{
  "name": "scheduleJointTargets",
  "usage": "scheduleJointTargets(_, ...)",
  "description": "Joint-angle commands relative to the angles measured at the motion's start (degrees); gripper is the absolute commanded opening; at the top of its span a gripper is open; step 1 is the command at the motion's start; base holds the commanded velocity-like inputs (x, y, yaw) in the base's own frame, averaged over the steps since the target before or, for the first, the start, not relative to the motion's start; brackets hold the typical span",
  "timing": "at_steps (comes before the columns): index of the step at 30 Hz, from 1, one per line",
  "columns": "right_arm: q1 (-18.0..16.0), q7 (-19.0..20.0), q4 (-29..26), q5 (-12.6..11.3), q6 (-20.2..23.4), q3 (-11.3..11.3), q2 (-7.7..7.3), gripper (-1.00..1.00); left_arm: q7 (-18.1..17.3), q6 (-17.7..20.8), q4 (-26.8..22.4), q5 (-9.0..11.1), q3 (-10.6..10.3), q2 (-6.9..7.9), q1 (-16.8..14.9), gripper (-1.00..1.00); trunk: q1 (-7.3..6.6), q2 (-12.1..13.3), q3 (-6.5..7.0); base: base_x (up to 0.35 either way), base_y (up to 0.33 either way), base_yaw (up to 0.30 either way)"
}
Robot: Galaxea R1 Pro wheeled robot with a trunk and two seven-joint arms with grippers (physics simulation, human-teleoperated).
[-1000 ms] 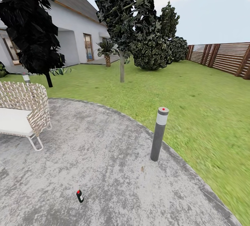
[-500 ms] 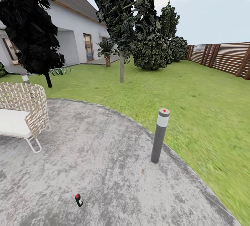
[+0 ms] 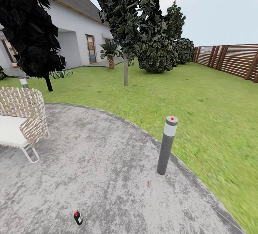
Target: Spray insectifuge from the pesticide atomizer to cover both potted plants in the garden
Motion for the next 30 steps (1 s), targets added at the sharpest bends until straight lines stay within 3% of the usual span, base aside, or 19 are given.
scheduleJointTargets(1,-0.04,0.02,0.04,0.6,-0.19,-0.3,0.04,1.0,0.03,-0.19,0.05,0.06,0.05,-0.01,-0.03,1.0,-0.01,-0.02,-0.05,0.016,0.0,0.0)
scheduleJointTargets(14,-0.04,0.03,0.36,0.99,-0.05,-0.39,0.26,1.0,-0.01,-0.24,-0.58,-0.14,0.89,0.15,-0.58,1.0,-0.01,-0.02,-0.05,0.001,0.0,0.0)
scheduleJointTargets(18,-0.04,0.15,-0.95,0.9,-0.02,-0.31,0.61,1.0,-0.05,-0.07,-0.99,-0.11,1.41,1.08,-2.24,1.0,-0.01,-0.02,-0.05,0.0,0.0,0.0)
scheduleJointTargets(19,-0.09,0.24,-4.98,0.88,0.17,-0.29,0.89,1.0,-0.13,0.21,-0.91,-0.02,1.49,1.96,-4.11,1.0,-0.01,-0.02,-0.05,0.0,0.0,0.0)
scheduleJointTargets(22,-0.13,0.35,-11.32,0.87,0.44,-0.2,1.43,1.0,-0.19,0.42,-0.73,0.03,1.52,2.64,-6.02,1.0,-0.01,-0.02,-0.05,0.0,0.0,0.0)
scheduleJointTargets(25,-0.19,1.58,-19.61,0.87,1.58,3.0,1.76,1.0,-0.41,0.64,-0.73,-0.06,1.54,3.02,-8.09,1.0,-0.01,-0.02,-0.05,0.0,0.0,0.0)
scheduleJointTargets(28,-0.21,3.0,-31.78,0.76,9.01,7.0,1.9,1.0,-0.77,0.79,-0.62,-0.2,1.51,3.18,-10.07,1.0,-0.01,-0.02,-0.05,0.0,0.0,0.0)
scheduleJointTargets(29,-0.21,3.54,-39.11,0.73,15.06,8.18,2.18,1.0,-0.89,0.72,-0.55,-0.59,1.43,3.25,-10.55,1.0,-0.01,-0.02,-0.05,0.0,0.0,0.0)
scheduleJointTargets(30,-0.21,3.63,-40.49,0.73,16.57,8.33,2.23,1.0,-0.91,0.71,-0.52,-0.71,1.38,3.26,-10.56,1.0,-0.01,-0.02,-0.05,0.0,0.0,0.0)
